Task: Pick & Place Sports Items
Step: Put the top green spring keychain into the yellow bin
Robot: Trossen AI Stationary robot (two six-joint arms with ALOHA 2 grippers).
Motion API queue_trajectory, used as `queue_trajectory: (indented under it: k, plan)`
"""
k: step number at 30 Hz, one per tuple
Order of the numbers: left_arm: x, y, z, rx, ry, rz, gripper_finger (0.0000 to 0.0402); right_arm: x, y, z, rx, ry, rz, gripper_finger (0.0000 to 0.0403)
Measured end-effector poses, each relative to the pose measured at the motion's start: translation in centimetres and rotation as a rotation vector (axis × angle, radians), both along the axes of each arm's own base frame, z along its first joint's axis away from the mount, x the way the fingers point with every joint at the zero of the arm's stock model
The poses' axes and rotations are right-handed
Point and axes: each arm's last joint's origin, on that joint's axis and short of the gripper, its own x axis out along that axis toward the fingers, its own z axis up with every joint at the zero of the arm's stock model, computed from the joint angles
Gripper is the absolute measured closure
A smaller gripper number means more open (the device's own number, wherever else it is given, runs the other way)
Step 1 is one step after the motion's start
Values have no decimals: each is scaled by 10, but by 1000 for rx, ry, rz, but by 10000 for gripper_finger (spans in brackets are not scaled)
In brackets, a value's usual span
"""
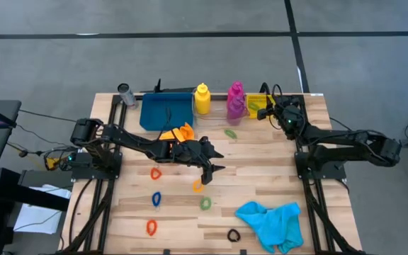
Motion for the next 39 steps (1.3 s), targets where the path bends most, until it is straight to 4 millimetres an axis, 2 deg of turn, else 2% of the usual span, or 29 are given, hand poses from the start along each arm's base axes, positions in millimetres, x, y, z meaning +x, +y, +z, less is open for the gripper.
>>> queue_trajectory:
  k: [3, 8, 12, 21, 24, 31, 39]
  plan:
    - [0, 0, 0, 0, 0, 0, 192, 0, 0, 0, 3, 2, 7, 293]
    - [0, 0, 0, 2, 0, 0, 192, 4, 2, -2, 17, 33, 139, 292]
    - [1, 2, 1, 25, -10, -5, 192, 6, 5, -2, 17, 36, 173, 292]
    - [2, 18, 2, 27, -18, 36, 192, 21, 28, -2, -27, 119, 335, 292]
    - [3, 25, 3, 26, -33, 54, 192, 26, 37, -5, -10, 135, 437, 292]
    - [5, 37, 10, 23, -103, 86, 192, 30, 51, -19, 156, 172, 865, 292]
    - [7, 57, 21, 24, -223, 139, 192, 24, 55, -49, 418, 197, 774, 292]
